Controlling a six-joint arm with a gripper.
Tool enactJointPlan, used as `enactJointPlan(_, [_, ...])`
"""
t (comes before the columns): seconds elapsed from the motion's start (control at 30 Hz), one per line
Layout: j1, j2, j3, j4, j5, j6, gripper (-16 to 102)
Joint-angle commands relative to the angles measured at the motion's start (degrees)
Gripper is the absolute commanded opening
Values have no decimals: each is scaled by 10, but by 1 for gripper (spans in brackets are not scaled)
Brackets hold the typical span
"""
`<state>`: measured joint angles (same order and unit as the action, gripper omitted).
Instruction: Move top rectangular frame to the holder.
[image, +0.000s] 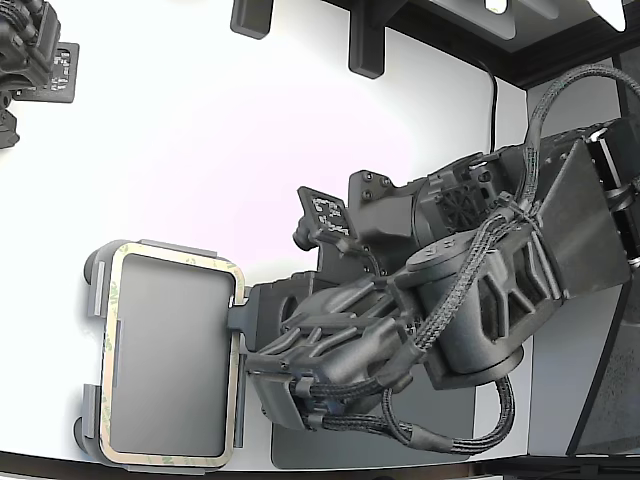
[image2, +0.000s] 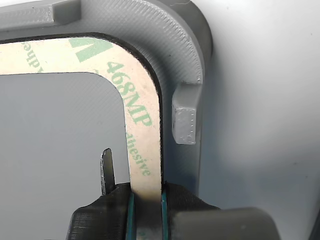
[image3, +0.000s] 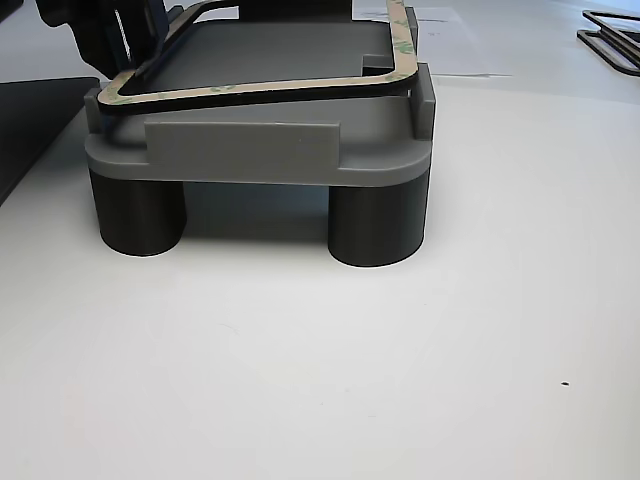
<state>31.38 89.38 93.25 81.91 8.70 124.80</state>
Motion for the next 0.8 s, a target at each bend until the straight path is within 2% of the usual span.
enactJointPlan(0.0, [-9,18,-13,-2,2,2,11])
enactJointPlan(0.1, [-9,18,-14,-3,2,4,15])
enactJointPlan(0.33, [-9,14,-13,-11,1,7,34])
enactJointPlan(0.4, [-9,15,-12,-17,0,8,49])
enactJointPlan(0.47, [-10,12,-19,-16,6,4,56])
enactJointPlan(0.57, [-11,11,-41,-7,23,-1,99])
enactJointPlan(0.77, [-11,26,-77,2,60,-3,100])
